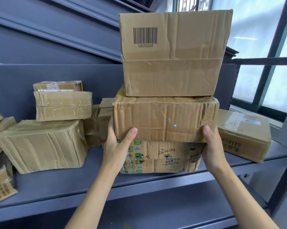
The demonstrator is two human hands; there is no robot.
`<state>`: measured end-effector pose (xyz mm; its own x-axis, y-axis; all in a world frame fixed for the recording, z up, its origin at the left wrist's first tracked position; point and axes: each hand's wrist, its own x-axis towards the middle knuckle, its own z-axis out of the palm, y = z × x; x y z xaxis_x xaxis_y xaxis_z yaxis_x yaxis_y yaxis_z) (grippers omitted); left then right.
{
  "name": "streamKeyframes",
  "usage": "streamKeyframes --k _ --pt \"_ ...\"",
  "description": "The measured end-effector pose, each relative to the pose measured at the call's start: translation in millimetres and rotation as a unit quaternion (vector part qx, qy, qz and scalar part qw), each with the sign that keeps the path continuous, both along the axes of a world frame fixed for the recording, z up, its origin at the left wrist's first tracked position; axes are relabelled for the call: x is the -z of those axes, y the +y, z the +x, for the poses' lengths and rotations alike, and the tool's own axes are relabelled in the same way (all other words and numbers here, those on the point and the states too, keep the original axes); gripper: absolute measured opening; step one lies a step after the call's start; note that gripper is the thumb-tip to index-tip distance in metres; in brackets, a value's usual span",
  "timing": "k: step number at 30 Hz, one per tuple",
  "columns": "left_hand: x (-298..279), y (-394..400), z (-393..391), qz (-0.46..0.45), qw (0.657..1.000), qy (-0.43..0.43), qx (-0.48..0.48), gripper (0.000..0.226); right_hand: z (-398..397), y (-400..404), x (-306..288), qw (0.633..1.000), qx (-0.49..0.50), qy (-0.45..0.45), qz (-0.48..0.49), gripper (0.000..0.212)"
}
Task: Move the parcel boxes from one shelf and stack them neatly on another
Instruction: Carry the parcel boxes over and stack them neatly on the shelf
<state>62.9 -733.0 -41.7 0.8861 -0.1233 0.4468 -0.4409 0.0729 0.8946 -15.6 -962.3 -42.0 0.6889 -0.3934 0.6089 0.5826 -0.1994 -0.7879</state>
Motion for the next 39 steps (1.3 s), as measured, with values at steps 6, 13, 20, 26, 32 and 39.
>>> streamKeyframes --k 6,13,20,26,32,39 --pt "-8.0 24.6 -12.9 -0.007 1.0 0.004 -0.022 0.084 4.5 17.1 -5.0 0.998 -0.051 -0.016 0.02 0.079" --pt "-4.3 65.9 -66.5 0.0 0.992 0.013 -0.127 0.09 6.1 51.5 -4.2 0.987 -0.16 0.004 0.03 0.076" --pt "0.8 135.1 -135.8 -0.001 0.962 0.024 -0.273 0.096 -0.8 129.3 4.2 0.95 -0.307 0.032 0.04 0.088" --pt "6.8 189.8 -192.9 -0.012 0.929 0.027 -0.37 0.088 -11.5 200.6 11.8 0.912 -0.405 0.062 0.032 0.099" --pt "10.7 261.0 -242.6 -0.009 0.885 0.043 -0.464 0.087 -21.1 296.1 19.6 0.868 -0.488 0.085 0.023 0.104" --pt "32.5 355.8 -291.9 -0.02 0.83 0.048 -0.555 0.08 -36.8 419.9 36.3 0.816 -0.568 0.105 0.018 0.104"
